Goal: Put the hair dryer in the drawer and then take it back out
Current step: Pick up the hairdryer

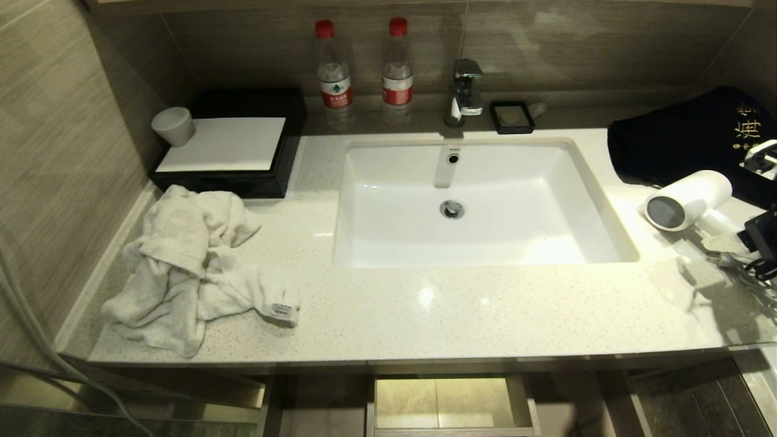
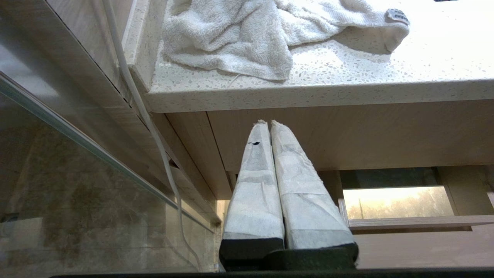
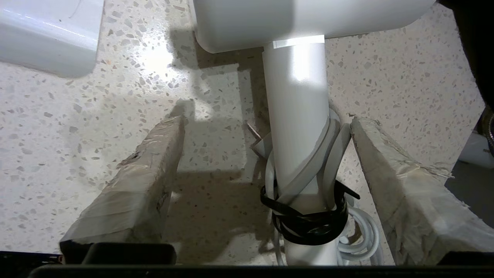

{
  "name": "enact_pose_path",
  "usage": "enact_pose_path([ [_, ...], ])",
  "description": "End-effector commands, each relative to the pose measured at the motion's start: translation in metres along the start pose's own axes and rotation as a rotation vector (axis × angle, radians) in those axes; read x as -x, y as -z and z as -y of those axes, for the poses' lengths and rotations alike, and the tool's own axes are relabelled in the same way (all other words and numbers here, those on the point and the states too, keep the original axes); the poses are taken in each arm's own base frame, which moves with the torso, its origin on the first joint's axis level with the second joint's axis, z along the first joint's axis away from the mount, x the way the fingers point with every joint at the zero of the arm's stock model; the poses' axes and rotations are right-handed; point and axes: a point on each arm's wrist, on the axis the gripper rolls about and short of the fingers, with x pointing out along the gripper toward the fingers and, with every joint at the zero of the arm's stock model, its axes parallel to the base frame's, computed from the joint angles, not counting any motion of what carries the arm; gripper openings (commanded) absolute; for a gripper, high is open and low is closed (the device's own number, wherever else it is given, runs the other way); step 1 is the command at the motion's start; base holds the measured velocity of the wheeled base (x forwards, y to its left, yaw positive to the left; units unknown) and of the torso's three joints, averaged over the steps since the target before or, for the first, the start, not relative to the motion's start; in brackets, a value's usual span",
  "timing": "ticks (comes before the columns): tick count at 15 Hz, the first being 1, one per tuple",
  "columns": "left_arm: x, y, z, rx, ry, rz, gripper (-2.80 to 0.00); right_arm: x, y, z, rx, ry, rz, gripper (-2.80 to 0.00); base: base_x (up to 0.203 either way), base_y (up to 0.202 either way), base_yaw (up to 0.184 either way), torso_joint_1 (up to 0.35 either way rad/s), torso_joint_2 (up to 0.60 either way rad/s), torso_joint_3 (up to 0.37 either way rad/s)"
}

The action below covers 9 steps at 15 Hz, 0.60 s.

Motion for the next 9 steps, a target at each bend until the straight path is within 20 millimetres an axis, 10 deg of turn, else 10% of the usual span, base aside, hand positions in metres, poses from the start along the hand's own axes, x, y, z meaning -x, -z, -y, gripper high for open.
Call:
enact_pose_path([
  [1, 0.0, 0.0, 0.0, 0.0, 0.0, -0.002, -2.8, -0.016, 0.003, 0.008, -0.001, -0.008, -0.024, 0.0, 0.0, 0.0, 0.0, 0.0, 0.0, 0.0],
  [9, 0.0, 0.0, 0.0, 0.0, 0.0, -0.002, -2.8, -0.059, 0.002, 0.029, 0.013, -0.072, -0.009, 0.0, 0.0, 0.0, 0.0, 0.0, 0.0, 0.0],
])
